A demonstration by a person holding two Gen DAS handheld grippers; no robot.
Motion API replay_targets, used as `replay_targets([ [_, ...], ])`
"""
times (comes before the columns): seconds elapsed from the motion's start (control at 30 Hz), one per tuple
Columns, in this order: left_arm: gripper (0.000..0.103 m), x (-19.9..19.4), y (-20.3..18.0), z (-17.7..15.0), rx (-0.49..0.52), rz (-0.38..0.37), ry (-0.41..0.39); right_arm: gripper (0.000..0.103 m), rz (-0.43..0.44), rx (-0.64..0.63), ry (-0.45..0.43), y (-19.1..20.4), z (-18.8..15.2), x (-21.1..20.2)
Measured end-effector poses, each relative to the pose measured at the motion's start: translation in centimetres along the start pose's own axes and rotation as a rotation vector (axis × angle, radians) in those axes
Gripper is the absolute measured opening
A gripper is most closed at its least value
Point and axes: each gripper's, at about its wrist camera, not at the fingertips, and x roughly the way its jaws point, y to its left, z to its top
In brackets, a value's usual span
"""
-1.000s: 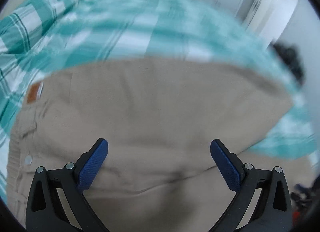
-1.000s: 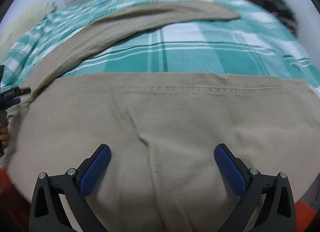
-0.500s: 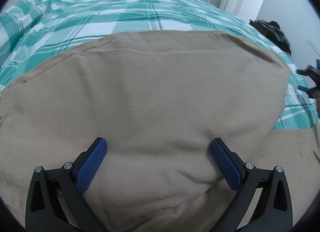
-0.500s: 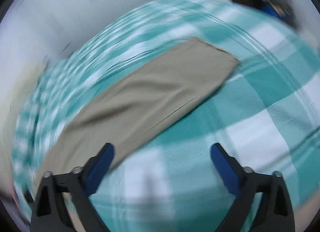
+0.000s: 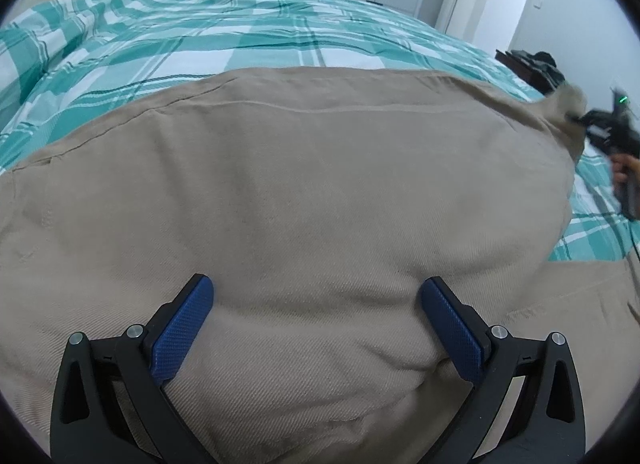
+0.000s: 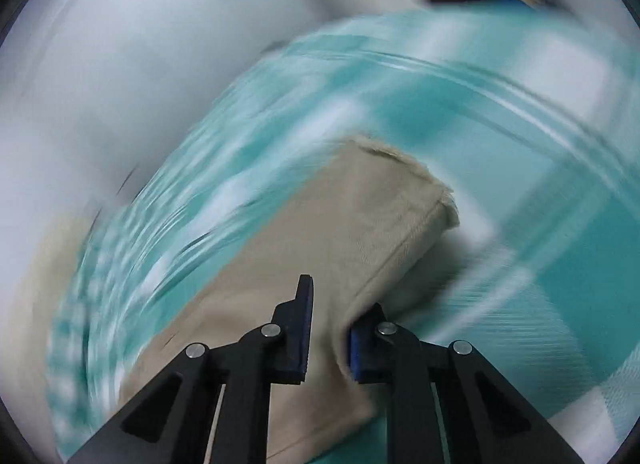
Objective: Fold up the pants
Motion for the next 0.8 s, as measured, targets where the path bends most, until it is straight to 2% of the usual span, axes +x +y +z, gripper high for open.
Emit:
replay_targets([
  [0.13,0.102,0.0,-0.1,0.1,0.000,0.003,0.002,0.013,0.282,-0.390,0.094,10.0,-4.1,-6.9],
  [0.2,0.102,0.0,-0.1,0.1,0.001,0.006,0.006,0.012,0.419,-0.609,0.164,14.1,-9.0,-13.3],
  [0.27,0.102,0.0,-0.2,0.3,0.003,0.012,0.014,0.012,0.471,-0.741,0.210,15.1,-13.0,-18.4],
  [0.33,0.102,-0.1,-0.3,0.4,0.003,0.019,0.026,0.011,0.469,-0.768,0.238,13.6,-15.6,-22.1],
  [0.4,0.102,-0.4,-0.3,0.7,-0.006,0.030,0.053,0.012,0.345,-0.710,0.237,9.6,-16.5,-24.2],
  [0.43,0.102,-0.7,-0.4,1.0,-0.012,0.048,0.084,0.013,0.249,-0.659,0.227,6.9,-16.2,-24.4],
  [0.47,0.102,-1.2,-0.5,1.3,-0.028,0.065,0.126,0.032,0.093,-0.586,0.207,3.2,-15.3,-24.1],
  [0.5,0.102,-2.0,-0.5,1.5,-0.046,0.075,0.158,0.063,-0.058,-0.537,0.191,0.6,-14.8,-23.8],
  [0.53,0.102,-2.8,-0.6,1.4,-0.060,0.078,0.170,0.085,-0.228,-0.484,0.177,-2.2,-14.1,-23.2],
  [0.57,0.102,-4.0,-0.6,1.2,-0.073,0.070,0.170,0.085,-0.382,-0.419,0.170,-5.3,-13.4,-22.8],
  [0.6,0.102,-5.6,-0.7,0.8,-0.084,0.047,0.161,0.085,-0.453,-0.362,0.159,-7.0,-12.9,-23.1],
  [0.67,0.102,-9.1,-0.9,-0.9,-0.086,0.005,0.141,0.085,-0.545,-0.231,0.092,-9.0,-12.1,-24.9],
  [0.7,0.102,-10.4,-1.0,-1.8,-0.083,0.009,0.130,0.085,-0.557,-0.183,0.049,-8.9,-11.8,-25.8],
  [0.73,0.102,-11.4,-1.2,-2.7,-0.082,0.018,0.119,0.085,-0.538,-0.149,0.008,-8.6,-11.7,-26.8],
  [0.8,0.102,-12.8,-1.4,-4.6,-0.090,0.041,0.101,0.085,-0.435,-0.142,-0.052,-5.2,-12.7,-28.0],
])
